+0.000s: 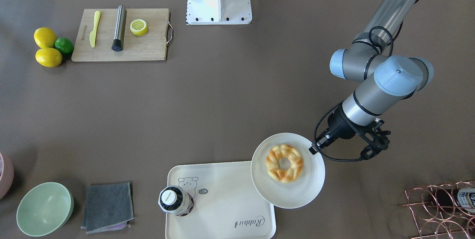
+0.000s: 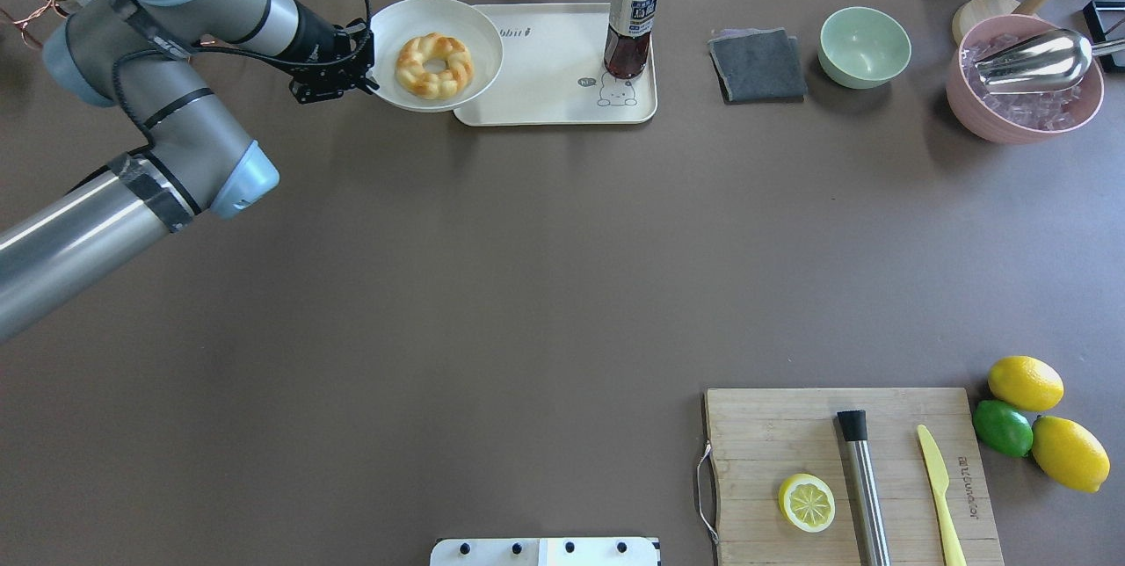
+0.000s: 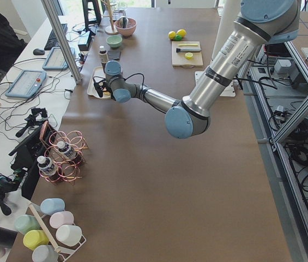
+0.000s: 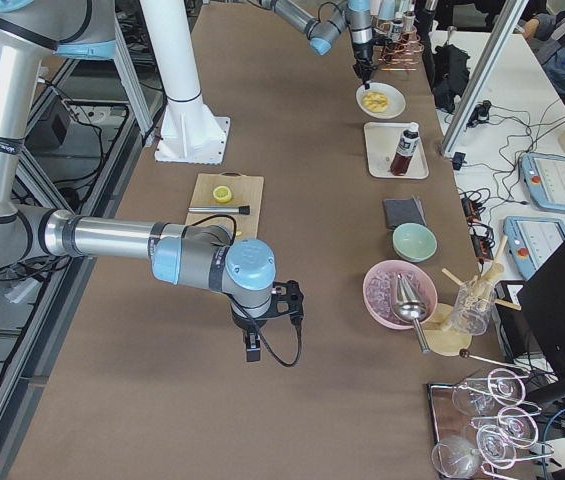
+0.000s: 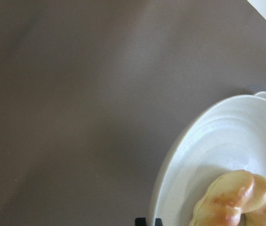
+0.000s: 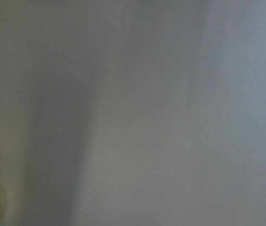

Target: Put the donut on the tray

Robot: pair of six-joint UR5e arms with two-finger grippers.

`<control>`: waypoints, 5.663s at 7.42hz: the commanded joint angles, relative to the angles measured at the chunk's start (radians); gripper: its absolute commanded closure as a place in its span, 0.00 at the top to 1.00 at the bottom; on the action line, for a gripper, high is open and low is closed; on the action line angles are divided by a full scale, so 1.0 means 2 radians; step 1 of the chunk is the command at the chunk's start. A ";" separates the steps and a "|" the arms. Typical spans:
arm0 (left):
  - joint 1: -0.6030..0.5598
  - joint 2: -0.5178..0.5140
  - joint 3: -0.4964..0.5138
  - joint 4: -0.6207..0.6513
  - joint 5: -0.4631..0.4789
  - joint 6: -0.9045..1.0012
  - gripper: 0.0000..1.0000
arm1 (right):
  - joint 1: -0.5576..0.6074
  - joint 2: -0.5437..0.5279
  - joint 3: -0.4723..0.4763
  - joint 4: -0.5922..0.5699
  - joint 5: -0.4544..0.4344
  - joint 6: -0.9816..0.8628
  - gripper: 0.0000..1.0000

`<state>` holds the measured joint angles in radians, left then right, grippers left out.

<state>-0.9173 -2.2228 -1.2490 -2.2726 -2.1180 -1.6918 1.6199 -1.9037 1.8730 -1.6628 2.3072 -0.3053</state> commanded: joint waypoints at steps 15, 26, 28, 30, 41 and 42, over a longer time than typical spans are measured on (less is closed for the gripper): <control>0.047 -0.074 0.080 -0.047 0.107 -0.014 0.98 | -0.002 0.002 -0.005 0.000 -0.004 0.006 0.99; -0.218 0.382 -0.189 0.153 -0.072 0.819 0.98 | -0.001 -0.002 -0.005 0.000 -0.005 0.002 0.99; -0.250 0.399 -0.187 0.156 -0.122 0.837 0.98 | 0.001 -0.009 0.006 0.000 -0.004 -0.001 0.99; -0.271 0.394 -0.174 0.171 -0.147 0.837 0.98 | 0.000 -0.007 0.005 0.000 -0.005 0.000 0.99; -0.309 0.392 -0.248 0.325 -0.115 0.900 0.98 | -0.005 -0.005 0.000 -0.002 -0.010 0.002 0.99; -0.309 0.394 -0.249 0.325 -0.115 0.900 0.98 | -0.008 -0.002 0.000 -0.001 -0.011 0.002 0.99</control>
<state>-1.5366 -1.4395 -1.7433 -1.6318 -2.3511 0.1060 1.6136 -1.9130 1.8731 -1.6650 2.2871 -0.3025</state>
